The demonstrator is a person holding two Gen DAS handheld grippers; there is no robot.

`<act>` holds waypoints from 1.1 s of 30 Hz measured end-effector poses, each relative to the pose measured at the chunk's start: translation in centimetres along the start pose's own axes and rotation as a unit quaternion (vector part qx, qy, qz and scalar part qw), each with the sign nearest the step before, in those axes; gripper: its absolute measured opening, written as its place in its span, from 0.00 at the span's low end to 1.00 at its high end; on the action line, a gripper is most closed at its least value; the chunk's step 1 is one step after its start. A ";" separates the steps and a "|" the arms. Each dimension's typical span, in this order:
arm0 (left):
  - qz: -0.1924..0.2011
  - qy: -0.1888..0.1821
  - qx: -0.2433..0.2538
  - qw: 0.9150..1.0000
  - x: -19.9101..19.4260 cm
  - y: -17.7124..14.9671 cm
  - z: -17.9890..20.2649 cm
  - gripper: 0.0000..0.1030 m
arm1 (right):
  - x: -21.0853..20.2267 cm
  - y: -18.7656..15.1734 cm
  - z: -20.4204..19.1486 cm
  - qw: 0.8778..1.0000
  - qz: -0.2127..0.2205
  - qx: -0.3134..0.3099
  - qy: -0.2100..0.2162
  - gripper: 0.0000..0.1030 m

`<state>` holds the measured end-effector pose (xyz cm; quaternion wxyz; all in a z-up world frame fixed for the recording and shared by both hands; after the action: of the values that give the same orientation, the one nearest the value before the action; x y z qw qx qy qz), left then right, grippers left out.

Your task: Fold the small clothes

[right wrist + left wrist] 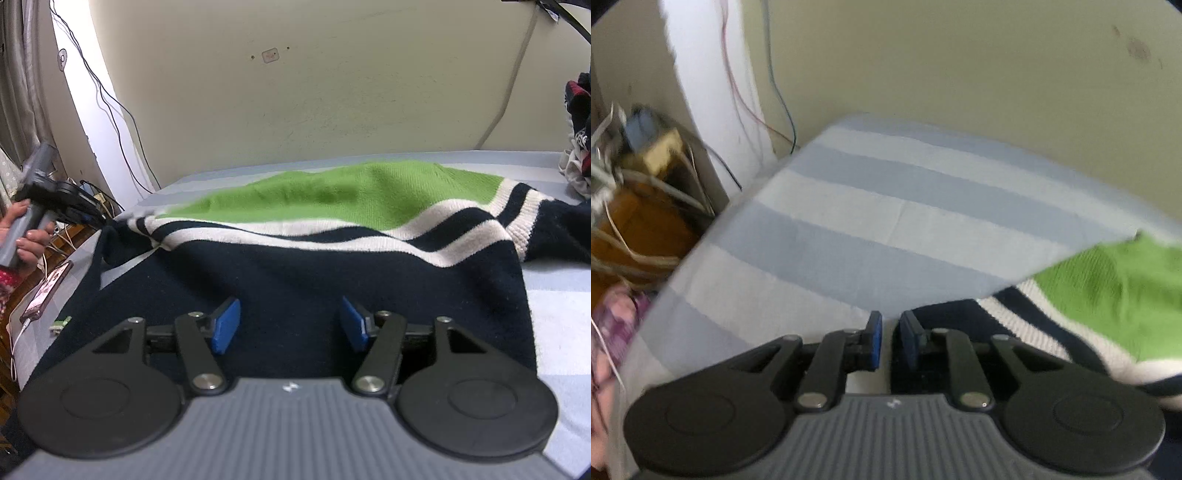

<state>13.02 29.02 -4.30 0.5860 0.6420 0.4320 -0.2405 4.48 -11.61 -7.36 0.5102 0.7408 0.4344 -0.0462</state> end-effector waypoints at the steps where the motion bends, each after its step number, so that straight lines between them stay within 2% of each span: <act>1: 0.011 0.001 0.018 1.000 -0.4 0.2 0.8 0.25 | 0.0 0.0 0.1 1.000 0.000 0.002 0.002 0.61; 2: 0.022 -0.001 0.026 0.999 -1.2 0.3 1.0 0.34 | 0.0 0.1 0.2 1.000 -0.001 0.006 0.004 0.61; 6: 0.081 0.004 0.038 0.996 -4.7 2.5 1.6 0.36 | -0.6 1.3 0.8 0.999 -0.015 0.037 0.033 0.60; 8: 0.101 0.001 0.055 0.993 -5.7 4.4 2.6 0.44 | -1.4 3.6 1.2 0.999 -0.005 0.032 0.042 0.60; 11: 0.112 -0.010 0.097 0.989 -5.0 7.7 5.8 0.46 | -1.2 8.6 2.0 1.000 0.026 0.003 0.013 0.60; 13: 0.104 -0.039 0.125 0.986 -3.4 9.2 8.8 0.49 | 0.4 11.8 2.6 0.999 0.033 -0.023 -0.007 0.60; 15: 0.079 -0.073 0.150 0.983 -0.7 10.6 12.0 0.49 | 3.4 14.6 3.5 0.998 0.021 -0.046 -0.036 0.60; 17: 0.060 -0.084 0.177 0.979 1.8 11.3 14.7 0.51 | 6.8 16.7 4.6 0.997 0.005 -0.051 -0.057 0.60; 18: 0.053 -0.085 0.192 0.976 2.8 11.4 15.7 0.54 | 8.3 17.3 4.9 0.997 -0.001 -0.054 -0.062 0.60; 20: 0.042 -0.096 0.213 0.971 4.0 11.1 17.4 0.65 | 11.3 17.8 5.4 0.996 -0.031 -0.065 -0.062 0.61; 22: 0.029 -0.114 0.226 0.967 5.2 10.6 18.2 0.68 | 13.6 17.6 5.9 0.993 -0.049 -0.075 -0.074 0.62; 24: 0.025 -0.113 0.245 0.963 5.8 10.0 19.0 0.65 | 15.1 16.6 5.8 0.992 -0.073 -0.084 -0.066 0.63; 26: 0.046 -0.113 0.272 0.955 5.0 9.5 20.1 0.30 | 16.1 15.3 5.6 0.988 -0.090 -0.106 -0.067 0.64; 27: 0.053 -0.090 0.290 0.951 4.7 9.4 20.6 0.12 | 16.1 15.1 5.4 0.987 -0.084 -0.121 -0.068 0.62; 28: 0.046 -0.072 0.307 0.948 4.8 9.4 21.2 0.04 | 15.9 14.7 5.1 0.985 -0.084 -0.133 -0.067 0.55; 29: 0.045 -0.057 0.314 0.947 4.9 9.4 21.6 0.04 | 15.6 14.4 4.7 0.985 -0.092 -0.134 -0.057 0.13; 30: 0.047 -0.041 0.323 0.944 5.0 9.7 22.1 0.04 | 15.4 14.3 4.5 0.986 -0.093 -0.125 -0.058 0.06; 33: 0.069 -0.004 0.325 0.943 4.8 11.7 23.0 0.04 | 14.2 14.6 3.6 0.982 -0.062 -0.154 -0.093 0.05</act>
<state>29.77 8.98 -6.35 0.3625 0.8249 0.2821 -0.3294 24.69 -7.49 -5.93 0.6524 0.6174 0.4322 -0.0795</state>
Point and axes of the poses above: each gripper's, at about its wrist camera, not at the fingertips, and x roughly the way its jaws point, z to its right, y to its top, the point moved 8 cm from there along x, roughly the way its jaws point, and after that the axes turned 14 degrees about x, right-handed, at the moved point
